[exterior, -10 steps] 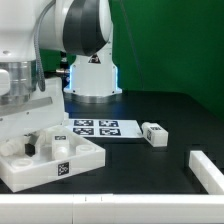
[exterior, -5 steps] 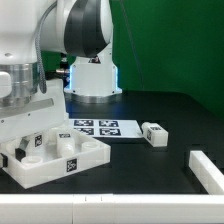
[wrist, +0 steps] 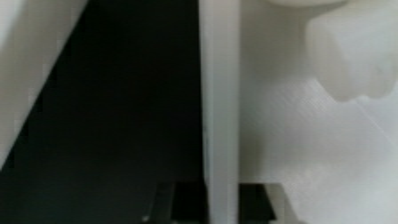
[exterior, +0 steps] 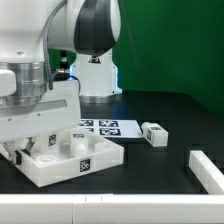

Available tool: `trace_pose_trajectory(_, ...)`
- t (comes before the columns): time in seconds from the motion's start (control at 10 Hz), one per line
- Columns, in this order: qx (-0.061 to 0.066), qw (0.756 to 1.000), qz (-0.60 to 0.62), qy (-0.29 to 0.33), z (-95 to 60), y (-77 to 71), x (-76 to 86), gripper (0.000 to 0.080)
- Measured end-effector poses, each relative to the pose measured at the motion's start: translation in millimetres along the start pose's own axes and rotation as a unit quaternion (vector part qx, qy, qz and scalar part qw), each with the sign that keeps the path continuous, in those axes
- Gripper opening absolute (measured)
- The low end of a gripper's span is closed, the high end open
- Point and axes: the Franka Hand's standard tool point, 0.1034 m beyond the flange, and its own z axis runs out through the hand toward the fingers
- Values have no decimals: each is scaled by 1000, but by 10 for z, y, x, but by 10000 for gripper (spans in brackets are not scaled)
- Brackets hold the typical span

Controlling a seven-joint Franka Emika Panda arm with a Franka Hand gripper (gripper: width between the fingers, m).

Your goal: Assemble square table

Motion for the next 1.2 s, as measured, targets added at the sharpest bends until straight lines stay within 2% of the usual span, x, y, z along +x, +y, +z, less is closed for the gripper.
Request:
trace_pose_trajectory(0.1,5,999,53,-3,-37,-3,87,52)
trace_pose_trajectory(0.3,4,991,132,10,-64,50,455,53)
trace_pose_trajectory(0.4,3,987,157,13,-48,28,599,53)
trace_pose_trajectory(0.5,15,985,174,-4,13,-99,676,54)
trace_pose_trajectory(0.7,29,980,194,-32,34,-220,757,54)
trace_pose_trajectory(1.2,39,974,214,-67,27,-623,1008,54)
